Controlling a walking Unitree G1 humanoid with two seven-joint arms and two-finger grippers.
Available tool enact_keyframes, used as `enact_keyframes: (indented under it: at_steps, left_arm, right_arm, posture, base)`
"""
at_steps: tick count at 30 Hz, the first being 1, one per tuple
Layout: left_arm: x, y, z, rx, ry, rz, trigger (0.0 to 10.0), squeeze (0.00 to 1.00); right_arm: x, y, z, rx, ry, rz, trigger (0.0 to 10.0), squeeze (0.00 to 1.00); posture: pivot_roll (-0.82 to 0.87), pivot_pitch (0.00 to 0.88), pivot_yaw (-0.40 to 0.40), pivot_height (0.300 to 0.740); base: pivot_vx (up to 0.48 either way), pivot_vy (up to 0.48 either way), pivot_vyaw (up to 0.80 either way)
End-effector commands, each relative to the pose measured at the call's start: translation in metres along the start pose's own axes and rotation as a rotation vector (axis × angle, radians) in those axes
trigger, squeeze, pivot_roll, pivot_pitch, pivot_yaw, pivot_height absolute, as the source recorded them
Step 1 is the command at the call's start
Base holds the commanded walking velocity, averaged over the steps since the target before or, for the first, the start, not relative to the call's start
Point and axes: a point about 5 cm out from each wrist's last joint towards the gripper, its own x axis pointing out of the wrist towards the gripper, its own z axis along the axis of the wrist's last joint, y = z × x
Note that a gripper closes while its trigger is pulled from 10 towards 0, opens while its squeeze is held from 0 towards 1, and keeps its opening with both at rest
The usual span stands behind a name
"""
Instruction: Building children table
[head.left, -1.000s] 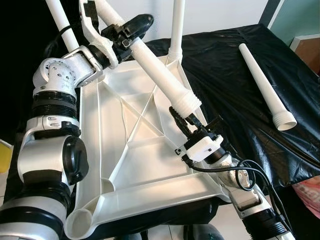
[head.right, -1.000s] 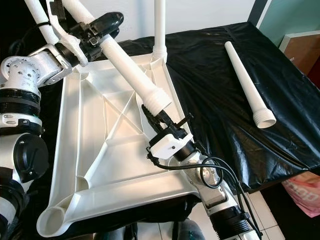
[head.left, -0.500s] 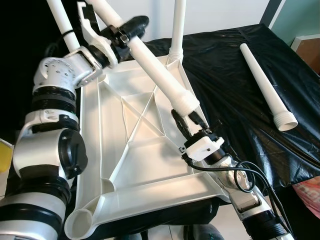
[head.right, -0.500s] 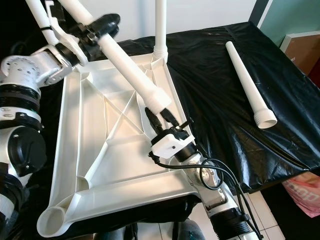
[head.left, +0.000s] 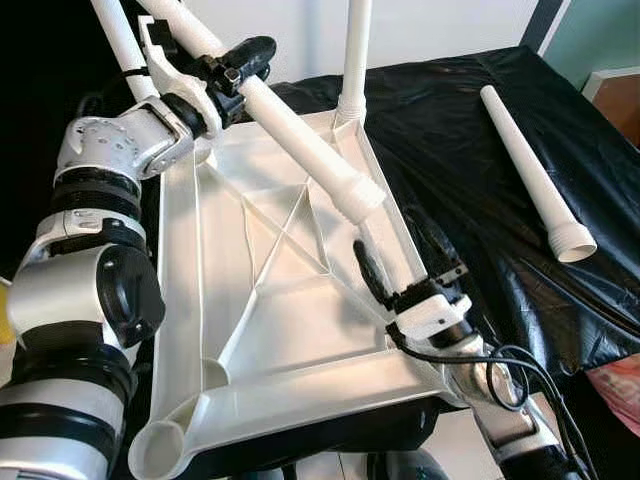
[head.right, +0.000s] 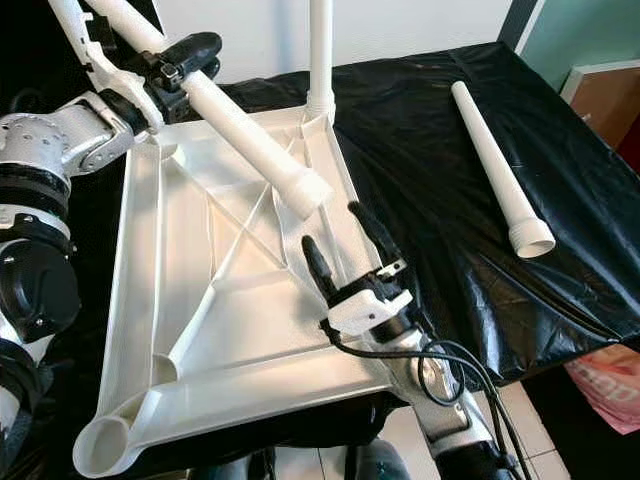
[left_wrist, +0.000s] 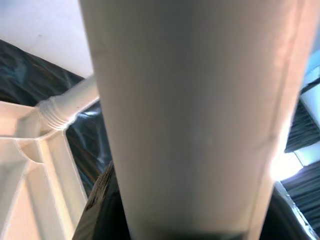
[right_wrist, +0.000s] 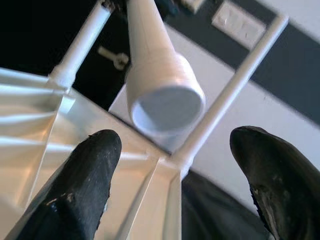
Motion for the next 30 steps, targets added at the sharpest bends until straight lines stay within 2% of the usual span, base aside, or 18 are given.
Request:
enact_keyframes:
  at_steps: [1,5,9,11,12,15,24,26,27,30]
  left_arm:
    - [0.003,-0.007,0.006,0.050,0.000,-0.034,10.0,0.00]
    - [0.008,-0.013,0.003,0.199,0.004,-0.054,10.0,0.00]
    - [0.011,-0.015,0.001,0.251,0.002,-0.049,10.0,0.00]
    - [0.016,-0.018,-0.006,0.344,0.007,-0.033,10.0,0.00]
    - [0.016,-0.018,-0.006,0.344,0.007,-0.033,10.0,0.00]
    - [0.019,-0.020,-0.015,0.435,0.008,-0.023,10.0,0.00]
    - [0.021,-0.024,-0.031,0.522,-0.012,-0.034,10.0,0.00]
    - [0.022,-0.031,-0.036,0.580,-0.025,-0.051,10.0,0.00]
    - [0.022,-0.031,-0.036,0.580,-0.025,-0.051,10.0,0.00]
    - [0.026,-0.047,-0.054,0.644,-0.012,-0.109,10.0,0.00]
  right_arm:
    - [-0.003,-0.001,-0.007,0.039,0.060,-0.006,10.0,0.00]
    - [0.011,-0.004,-0.007,0.168,0.107,-0.042,10.0,0.00]
    - [0.016,-0.005,-0.005,0.192,0.105,-0.043,10.0,0.00]
    - [0.024,-0.006,-0.003,0.234,0.105,-0.023,10.0,0.00]
    - [0.024,-0.006,-0.003,0.234,0.105,-0.023,10.0,0.00]
    - [0.030,-0.005,-0.001,0.302,0.111,0.005,10.0,0.00]
    - [0.041,-0.001,-0.004,0.415,0.168,0.086,10.0,0.00]
    - [0.044,-0.001,-0.004,0.434,0.186,0.097,10.0,0.00]
    - [0.044,-0.001,-0.004,0.434,0.186,0.097,10.0,0.00]
    - [0.053,-0.002,-0.006,0.455,0.214,0.122,10.0,0.00]
  posture:
    - [-0.05,0.145,0.037,0.740]
    - [-0.05,0.145,0.033,0.740]
    - [-0.05,0.144,0.031,0.740]
    - [-0.05,0.140,0.025,0.740]
    - [-0.05,0.140,0.025,0.740]
    - [-0.05,0.137,0.022,0.740]
    - [-0.04,0.129,0.015,0.740]
    - [-0.04,0.129,0.014,0.740]
    - [-0.04,0.129,0.014,0.740]
    - [-0.03,0.127,0.007,0.740]
  base:
    - [0.000,0.000,0.00]
    - [0.000,0.000,0.00]
    - [0.000,0.000,0.00]
    - [0.000,0.000,0.00]
    - [0.000,0.000,0.00]
    - [0.000,0.000,0.00]
    - [0.000,0.000,0.00]
    - [0.000,0.000,0.00]
    - [0.000,0.000,0.00]
    - [0.000,0.000,0.00]
